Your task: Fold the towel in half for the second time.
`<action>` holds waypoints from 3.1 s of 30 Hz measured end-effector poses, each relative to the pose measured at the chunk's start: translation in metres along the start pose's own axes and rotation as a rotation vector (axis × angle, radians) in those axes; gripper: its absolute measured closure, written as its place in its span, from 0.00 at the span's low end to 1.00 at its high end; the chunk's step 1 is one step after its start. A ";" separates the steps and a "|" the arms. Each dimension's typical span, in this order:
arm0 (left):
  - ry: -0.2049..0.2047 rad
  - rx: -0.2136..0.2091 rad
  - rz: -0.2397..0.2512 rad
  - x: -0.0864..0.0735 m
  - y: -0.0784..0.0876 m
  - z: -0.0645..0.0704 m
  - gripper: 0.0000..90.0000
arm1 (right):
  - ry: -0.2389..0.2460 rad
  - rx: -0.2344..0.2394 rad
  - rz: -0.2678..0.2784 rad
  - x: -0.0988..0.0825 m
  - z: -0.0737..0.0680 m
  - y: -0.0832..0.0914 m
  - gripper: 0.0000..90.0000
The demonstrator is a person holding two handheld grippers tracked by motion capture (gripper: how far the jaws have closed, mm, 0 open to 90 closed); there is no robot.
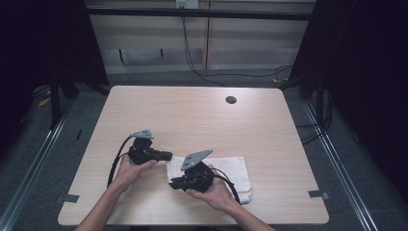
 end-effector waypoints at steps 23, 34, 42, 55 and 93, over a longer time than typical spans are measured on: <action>0.002 0.065 0.084 0.000 0.039 -0.004 0.97 | 0.026 0.009 0.062 0.040 -0.011 0.002 0.93; 0.041 0.078 0.064 -0.015 0.057 -0.014 0.97 | 0.045 0.046 0.068 0.058 -0.020 -0.011 0.93; 0.048 0.122 0.093 -0.020 0.080 -0.020 0.97 | 0.078 0.049 0.064 0.078 -0.024 -0.018 0.93; 0.063 0.144 0.079 -0.012 0.083 -0.020 0.97 | 0.075 0.040 0.111 0.090 -0.025 -0.013 0.93; -0.085 0.042 -0.065 0.055 -0.049 0.050 0.96 | -0.083 -0.096 0.083 -0.037 0.000 0.051 0.91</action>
Point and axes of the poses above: each handheld gripper's, and its own axes: y roughly backward along the jaws, x roughly out of its top, z roughly to its right, the point moved 6 cm from there along -y, roughly forward along the jaws, and after that the axes turned 11 degrees about -z, right-handed, at the moved point
